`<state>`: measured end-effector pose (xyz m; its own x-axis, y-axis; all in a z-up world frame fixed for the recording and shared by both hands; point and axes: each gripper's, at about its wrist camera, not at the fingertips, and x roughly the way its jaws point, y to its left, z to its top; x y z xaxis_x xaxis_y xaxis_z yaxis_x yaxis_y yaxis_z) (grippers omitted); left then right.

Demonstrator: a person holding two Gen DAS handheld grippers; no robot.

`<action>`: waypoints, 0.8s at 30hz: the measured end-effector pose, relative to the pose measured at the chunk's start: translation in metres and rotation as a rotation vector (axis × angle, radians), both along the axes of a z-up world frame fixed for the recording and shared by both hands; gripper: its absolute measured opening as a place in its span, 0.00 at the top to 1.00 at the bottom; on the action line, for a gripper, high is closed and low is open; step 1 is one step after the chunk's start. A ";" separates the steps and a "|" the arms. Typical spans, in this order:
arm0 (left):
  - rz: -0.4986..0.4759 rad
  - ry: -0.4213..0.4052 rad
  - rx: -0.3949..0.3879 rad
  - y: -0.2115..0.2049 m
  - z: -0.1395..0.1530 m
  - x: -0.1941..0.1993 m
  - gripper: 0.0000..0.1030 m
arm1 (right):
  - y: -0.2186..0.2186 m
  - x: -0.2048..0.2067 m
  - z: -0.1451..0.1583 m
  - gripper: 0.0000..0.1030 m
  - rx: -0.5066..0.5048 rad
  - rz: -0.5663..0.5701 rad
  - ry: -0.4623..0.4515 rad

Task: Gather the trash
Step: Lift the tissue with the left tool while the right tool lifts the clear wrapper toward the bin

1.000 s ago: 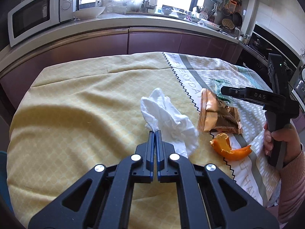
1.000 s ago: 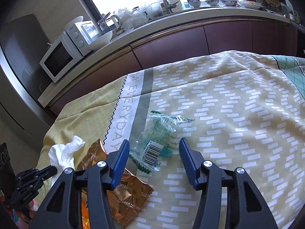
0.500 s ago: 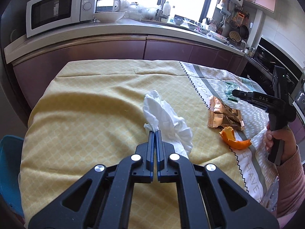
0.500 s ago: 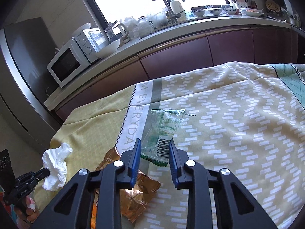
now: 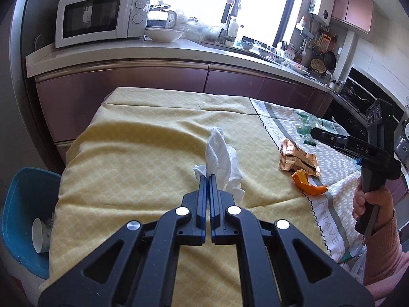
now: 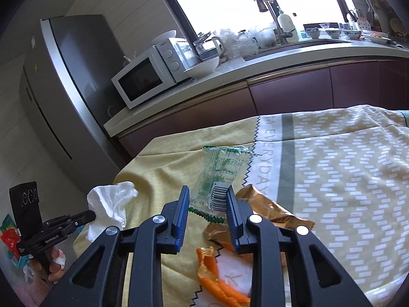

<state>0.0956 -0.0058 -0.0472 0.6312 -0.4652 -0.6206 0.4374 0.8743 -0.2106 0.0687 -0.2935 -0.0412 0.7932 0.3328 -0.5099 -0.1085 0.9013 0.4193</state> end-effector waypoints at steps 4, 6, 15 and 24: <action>0.016 -0.021 -0.006 0.018 0.008 -0.011 0.98 | 0.026 0.001 0.001 0.75 0.008 0.066 -0.001; 0.028 -0.029 -0.009 0.027 0.011 -0.016 0.98 | 0.038 0.002 0.001 0.75 0.005 0.094 -0.004; 0.097 -0.062 -0.023 0.071 0.024 -0.036 0.98 | 0.089 0.003 0.004 0.75 0.005 0.217 -0.011; 0.169 -0.096 -0.023 0.110 0.038 -0.050 0.98 | 0.135 0.005 0.006 0.75 0.006 0.316 -0.009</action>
<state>0.0455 0.1044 -0.0087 0.7574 -0.3611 -0.5441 0.3042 0.9324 -0.1955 0.0739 -0.1587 -0.0352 0.6543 0.5670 -0.5004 -0.3870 0.8195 0.4225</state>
